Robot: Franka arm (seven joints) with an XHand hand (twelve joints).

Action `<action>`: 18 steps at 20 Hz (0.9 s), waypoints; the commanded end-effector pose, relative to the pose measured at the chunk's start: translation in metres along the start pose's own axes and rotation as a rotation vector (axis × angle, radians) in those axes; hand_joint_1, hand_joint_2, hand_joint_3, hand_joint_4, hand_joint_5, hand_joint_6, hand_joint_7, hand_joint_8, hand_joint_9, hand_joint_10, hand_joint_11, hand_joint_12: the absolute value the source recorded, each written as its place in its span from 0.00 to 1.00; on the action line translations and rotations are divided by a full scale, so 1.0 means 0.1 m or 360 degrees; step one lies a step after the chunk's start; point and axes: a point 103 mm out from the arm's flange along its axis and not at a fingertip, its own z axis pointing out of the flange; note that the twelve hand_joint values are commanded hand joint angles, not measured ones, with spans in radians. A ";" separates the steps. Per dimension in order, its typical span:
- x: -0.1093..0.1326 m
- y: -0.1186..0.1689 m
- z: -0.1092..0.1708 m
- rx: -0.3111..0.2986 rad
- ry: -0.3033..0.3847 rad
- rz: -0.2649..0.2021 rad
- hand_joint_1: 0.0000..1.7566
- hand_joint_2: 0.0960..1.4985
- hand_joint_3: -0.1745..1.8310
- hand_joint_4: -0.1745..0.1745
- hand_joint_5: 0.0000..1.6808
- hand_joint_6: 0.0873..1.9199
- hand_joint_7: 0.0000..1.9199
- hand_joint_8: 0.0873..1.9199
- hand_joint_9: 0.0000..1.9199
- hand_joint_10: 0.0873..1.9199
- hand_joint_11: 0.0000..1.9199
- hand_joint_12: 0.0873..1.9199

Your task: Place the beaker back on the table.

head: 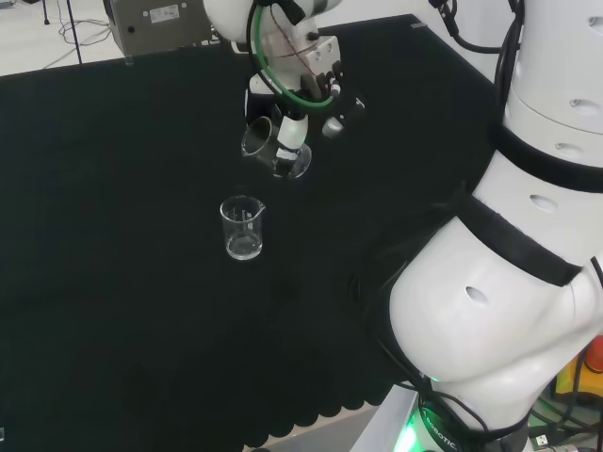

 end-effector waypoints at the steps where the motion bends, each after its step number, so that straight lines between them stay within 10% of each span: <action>1: -0.20 0.02 0.09 -0.0126 0.0140 -0.0020 0.75 0.36 0.47 0.00 0.74 0.35 0.68 0.34 0.95 0.00 0.76 0.24; 18: -0.63 0.60 0.59 -0.0448 0.0547 -0.0092 0.74 0.39 0.44 0.00 0.73 0.36 0.67 0.34 0.93 0.00 0.75 0.25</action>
